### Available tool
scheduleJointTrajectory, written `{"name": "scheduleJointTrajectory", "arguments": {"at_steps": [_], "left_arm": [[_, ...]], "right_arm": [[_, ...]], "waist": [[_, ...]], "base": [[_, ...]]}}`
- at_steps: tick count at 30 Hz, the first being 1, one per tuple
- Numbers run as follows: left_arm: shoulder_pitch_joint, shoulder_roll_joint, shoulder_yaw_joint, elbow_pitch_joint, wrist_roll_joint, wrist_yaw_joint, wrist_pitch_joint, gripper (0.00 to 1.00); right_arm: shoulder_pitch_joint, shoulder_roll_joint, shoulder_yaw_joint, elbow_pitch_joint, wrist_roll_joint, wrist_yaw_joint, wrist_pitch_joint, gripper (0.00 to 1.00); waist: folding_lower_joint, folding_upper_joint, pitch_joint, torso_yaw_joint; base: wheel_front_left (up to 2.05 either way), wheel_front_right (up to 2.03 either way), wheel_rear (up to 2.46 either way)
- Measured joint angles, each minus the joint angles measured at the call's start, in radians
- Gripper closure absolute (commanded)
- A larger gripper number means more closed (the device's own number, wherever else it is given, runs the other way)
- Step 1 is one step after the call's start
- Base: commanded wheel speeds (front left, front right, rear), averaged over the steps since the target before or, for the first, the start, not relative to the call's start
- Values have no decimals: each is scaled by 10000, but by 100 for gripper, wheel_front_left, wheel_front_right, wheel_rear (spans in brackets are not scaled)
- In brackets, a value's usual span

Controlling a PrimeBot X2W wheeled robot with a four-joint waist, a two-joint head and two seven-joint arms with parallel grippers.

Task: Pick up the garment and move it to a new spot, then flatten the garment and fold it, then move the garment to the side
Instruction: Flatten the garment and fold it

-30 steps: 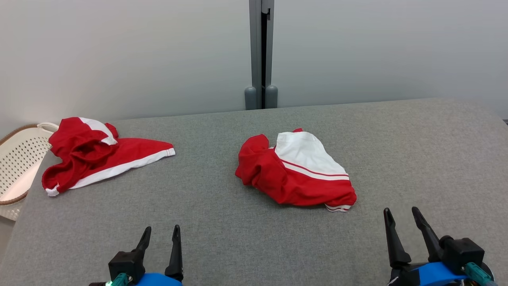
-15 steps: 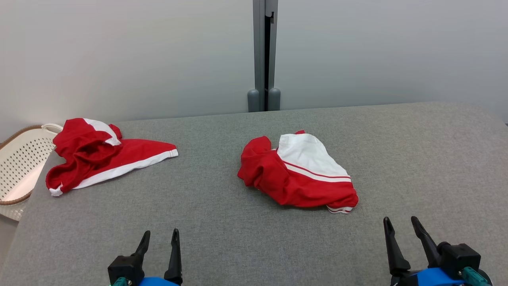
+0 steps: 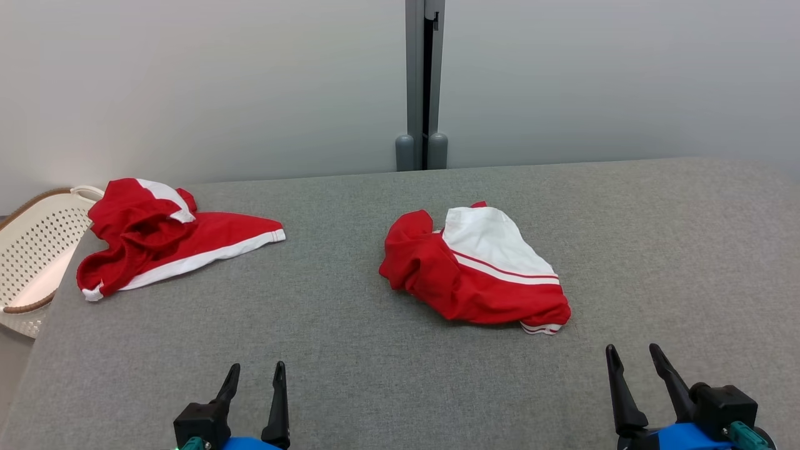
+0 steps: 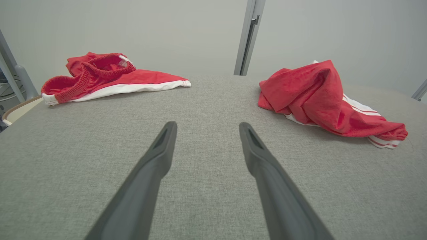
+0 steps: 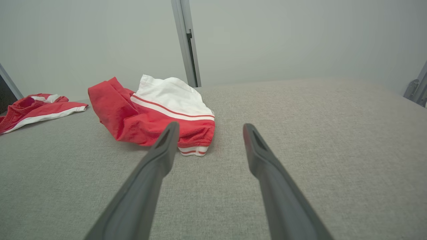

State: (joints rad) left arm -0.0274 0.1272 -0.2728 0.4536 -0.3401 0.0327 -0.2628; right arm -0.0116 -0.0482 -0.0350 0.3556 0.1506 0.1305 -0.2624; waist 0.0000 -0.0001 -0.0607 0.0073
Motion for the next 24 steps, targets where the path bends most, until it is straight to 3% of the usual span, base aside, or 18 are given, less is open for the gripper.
{"name": "scheduleJointTrajectory", "arguments": {"at_steps": [6,12,24], "left_arm": [[-10,-65,27,-21,194,-81,-2,0],[-235,-144,-31,-130,370,-188,-2,0],[-1397,-407,-282,-290,702,-418,-2,0]], "right_arm": [[-253,4,-270,407,-247,2,0,0],[-2061,-38,-882,1055,-1166,2,558,0],[-5954,-1638,-332,4038,-1383,2,2303,0]], "waist": [[0,0,180,140],[0,1,661,349],[3,4,2452,1549]], "base": [[0,0,0],[0,0,0],[0,0,0]]}}
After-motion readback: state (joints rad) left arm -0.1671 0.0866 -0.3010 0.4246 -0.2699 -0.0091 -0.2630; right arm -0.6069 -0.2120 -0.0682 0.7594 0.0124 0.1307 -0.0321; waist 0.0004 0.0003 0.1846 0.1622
